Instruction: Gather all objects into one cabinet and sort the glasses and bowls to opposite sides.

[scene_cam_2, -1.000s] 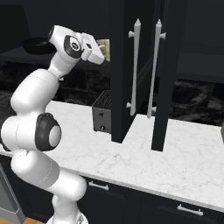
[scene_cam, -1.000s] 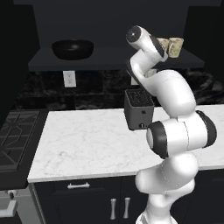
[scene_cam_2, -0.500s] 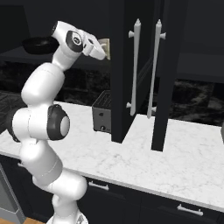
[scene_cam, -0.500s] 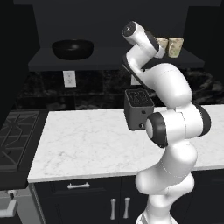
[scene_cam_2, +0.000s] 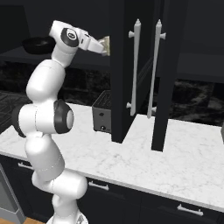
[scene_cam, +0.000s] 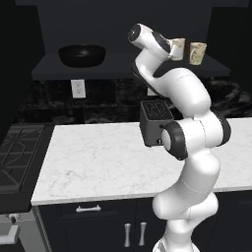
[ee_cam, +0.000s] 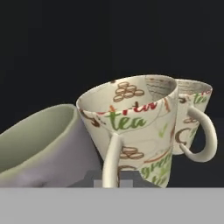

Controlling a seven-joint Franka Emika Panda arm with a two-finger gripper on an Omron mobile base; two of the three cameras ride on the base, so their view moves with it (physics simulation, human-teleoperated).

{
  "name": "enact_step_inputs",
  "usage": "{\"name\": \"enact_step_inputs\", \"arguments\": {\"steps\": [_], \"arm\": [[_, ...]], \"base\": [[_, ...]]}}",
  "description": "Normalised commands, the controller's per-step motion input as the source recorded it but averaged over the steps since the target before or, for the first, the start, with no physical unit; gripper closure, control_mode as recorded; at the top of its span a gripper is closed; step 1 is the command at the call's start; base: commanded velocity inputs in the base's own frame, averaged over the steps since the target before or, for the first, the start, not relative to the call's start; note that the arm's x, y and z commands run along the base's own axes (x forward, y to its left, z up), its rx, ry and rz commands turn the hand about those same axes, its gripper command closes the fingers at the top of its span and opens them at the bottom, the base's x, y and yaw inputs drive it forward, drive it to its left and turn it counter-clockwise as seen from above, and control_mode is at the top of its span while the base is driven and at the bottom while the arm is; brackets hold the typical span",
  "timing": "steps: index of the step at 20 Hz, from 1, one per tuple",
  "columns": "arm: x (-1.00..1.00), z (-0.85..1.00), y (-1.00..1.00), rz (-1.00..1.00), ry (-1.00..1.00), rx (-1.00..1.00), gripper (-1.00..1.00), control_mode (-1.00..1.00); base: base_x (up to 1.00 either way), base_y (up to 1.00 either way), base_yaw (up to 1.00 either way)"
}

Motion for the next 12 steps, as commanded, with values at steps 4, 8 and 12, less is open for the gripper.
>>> {"name": "enact_step_inputs", "arguments": {"steps": [4,8,12], "arm": [[0.0,-0.53,0.0,0.0,0.09,-0.1,1.0,-1.0],[-0.13,-0.47,-0.1,0.0,0.02,-0.02,1.0,-1.0],[-0.17,-0.39,-0.23,0.0,0.0,0.0,1.0,-1.0]], "base": [[0.0,0.0,0.0],[0.0,0.0,0.0],[0.0,0.0,0.0]]}}
